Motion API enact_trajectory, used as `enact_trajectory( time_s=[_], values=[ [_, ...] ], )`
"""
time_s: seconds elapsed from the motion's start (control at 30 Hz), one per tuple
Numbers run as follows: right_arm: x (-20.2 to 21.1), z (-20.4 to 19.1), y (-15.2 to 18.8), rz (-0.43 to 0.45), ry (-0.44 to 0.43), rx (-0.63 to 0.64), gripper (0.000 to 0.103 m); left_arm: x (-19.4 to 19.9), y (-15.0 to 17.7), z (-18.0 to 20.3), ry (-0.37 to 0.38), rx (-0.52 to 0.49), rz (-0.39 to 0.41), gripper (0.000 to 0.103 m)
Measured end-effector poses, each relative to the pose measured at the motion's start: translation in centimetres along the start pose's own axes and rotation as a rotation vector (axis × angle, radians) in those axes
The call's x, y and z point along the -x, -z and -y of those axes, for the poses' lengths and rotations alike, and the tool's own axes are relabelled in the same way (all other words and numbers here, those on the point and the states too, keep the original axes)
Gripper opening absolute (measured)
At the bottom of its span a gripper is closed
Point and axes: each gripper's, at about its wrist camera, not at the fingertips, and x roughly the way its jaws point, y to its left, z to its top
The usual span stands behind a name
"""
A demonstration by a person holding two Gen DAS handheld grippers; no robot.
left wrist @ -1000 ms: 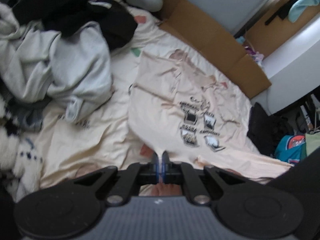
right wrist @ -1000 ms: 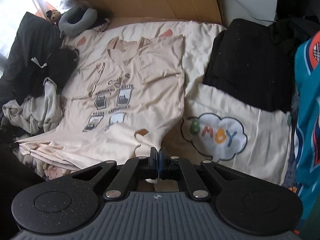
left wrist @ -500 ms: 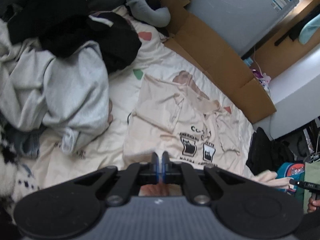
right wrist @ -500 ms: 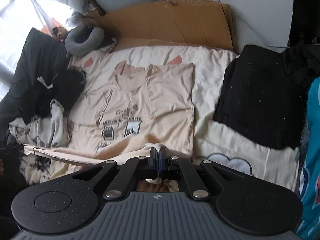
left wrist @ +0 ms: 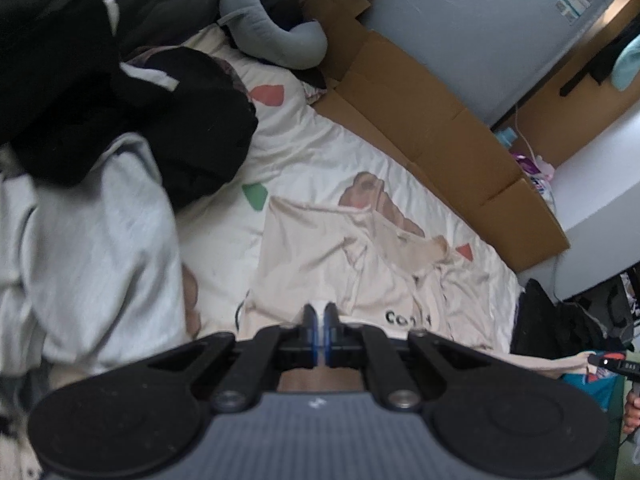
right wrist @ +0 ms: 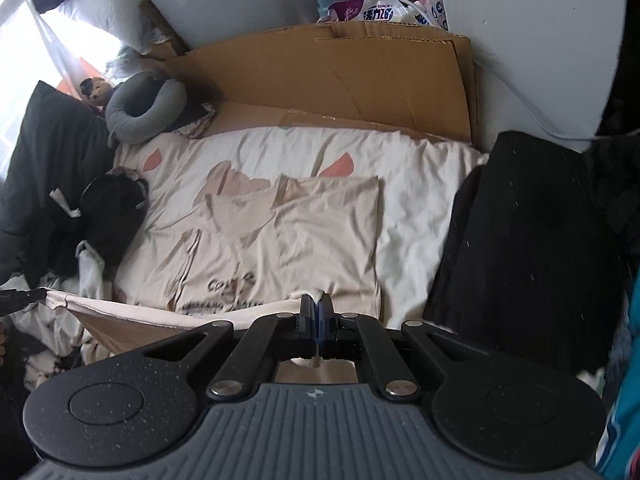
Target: Fold clothes
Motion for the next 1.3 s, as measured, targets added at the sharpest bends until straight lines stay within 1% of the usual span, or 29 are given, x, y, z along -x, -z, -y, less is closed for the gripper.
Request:
enact_trajectory(
  time_s=[0.23, 0.43, 0.57, 0.77, 0.93, 1.07, 1.3],
  values=[
    [-5.6, 1.2, -3.3, -0.001, 0.021, -0.010, 0.000, -5.6, -3.6, -0.5, -0.021, -0.016, -0.004, 0.002],
    [-9.8, 2.0, -5.7, 0.008, 0.029, -0.021, 0.000, -9.5, -6.4, -1.0, -0.035, -0.016, 0.012, 0.002],
    [-11.4, 2.3, -7.5, 0.024, 0.045, -0.025, 0.000, -11.3, -8.1, -1.0, -0.043, -0.028, 0.030, 0.002],
    [-14.0, 2.4, -10.5, 0.029, 0.073, -0.012, 0.000, -14.6, -10.5, -1.0, -0.069, -0.036, 0.024, 0.002],
    [-17.3, 2.8, -12.5, 0.019, 0.096, -0.029, 0.000, -18.0, -12.4, -1.5, -0.096, -0.027, 0.016, 0.002],
    [-20.3, 3.7, -13.6, 0.010, 0.122, -0.061, 0.000, -20.7, -13.8, -1.9, -0.103, -0.005, 0.016, 0.002],
    [-24.9, 5.1, -14.2, -0.028, 0.171, -0.092, 0.000, -25.4, -14.6, -2.9, -0.135, 0.010, -0.031, 0.002]
  ],
)
